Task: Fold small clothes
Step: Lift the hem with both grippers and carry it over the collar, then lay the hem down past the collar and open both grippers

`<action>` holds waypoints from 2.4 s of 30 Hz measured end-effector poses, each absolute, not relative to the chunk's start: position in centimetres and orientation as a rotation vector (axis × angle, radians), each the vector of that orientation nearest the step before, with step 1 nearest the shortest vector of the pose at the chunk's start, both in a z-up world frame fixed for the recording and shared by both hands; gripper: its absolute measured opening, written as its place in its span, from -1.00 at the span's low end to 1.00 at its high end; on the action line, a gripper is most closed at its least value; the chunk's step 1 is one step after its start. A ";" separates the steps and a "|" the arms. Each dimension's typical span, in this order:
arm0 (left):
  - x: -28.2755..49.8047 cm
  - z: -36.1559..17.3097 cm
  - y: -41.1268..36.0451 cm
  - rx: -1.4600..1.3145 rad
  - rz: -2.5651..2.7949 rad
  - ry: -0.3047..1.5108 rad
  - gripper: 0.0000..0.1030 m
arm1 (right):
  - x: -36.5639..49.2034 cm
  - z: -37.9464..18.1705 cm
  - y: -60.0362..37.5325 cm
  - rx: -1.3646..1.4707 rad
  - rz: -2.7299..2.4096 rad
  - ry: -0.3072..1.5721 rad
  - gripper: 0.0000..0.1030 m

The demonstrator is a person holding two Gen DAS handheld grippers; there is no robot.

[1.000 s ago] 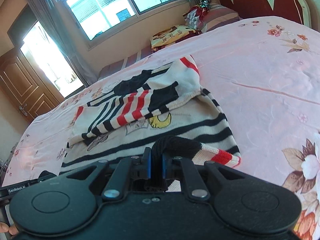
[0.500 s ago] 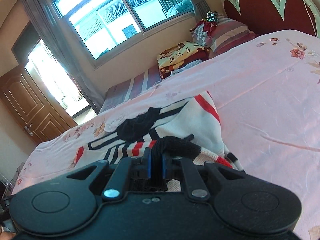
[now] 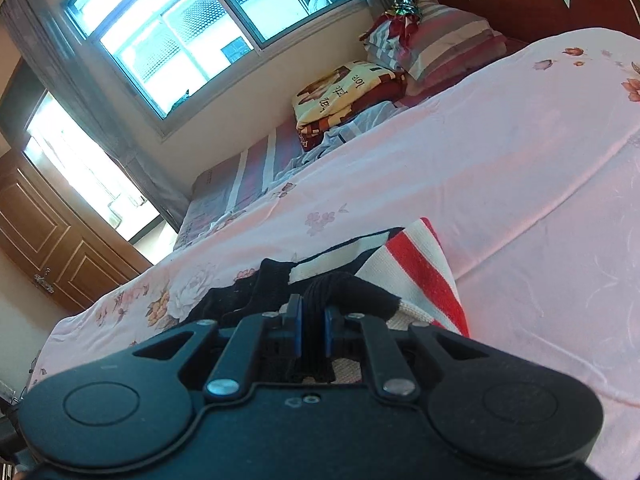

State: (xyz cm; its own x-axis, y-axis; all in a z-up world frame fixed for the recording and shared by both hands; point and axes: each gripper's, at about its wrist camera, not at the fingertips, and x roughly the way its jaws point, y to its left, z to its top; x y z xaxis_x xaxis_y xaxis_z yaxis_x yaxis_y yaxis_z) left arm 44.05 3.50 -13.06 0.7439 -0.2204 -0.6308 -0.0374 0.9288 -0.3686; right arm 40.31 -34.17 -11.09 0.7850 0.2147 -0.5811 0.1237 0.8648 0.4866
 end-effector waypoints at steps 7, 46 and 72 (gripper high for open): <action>47.2 -14.6 3.5 -0.415 -0.044 0.807 -0.78 | 44.2 -13.7 -35.1 0.607 0.019 0.791 -0.54; 45.5 -14.7 1.8 0.003 0.100 0.659 -0.78 | 46.3 -12.6 -31.5 0.019 -0.016 0.708 -0.47; 40.7 -13.5 -4.0 0.015 -0.125 0.655 -0.78 | 40.2 -12.6 -23.1 -0.022 0.231 0.689 -0.53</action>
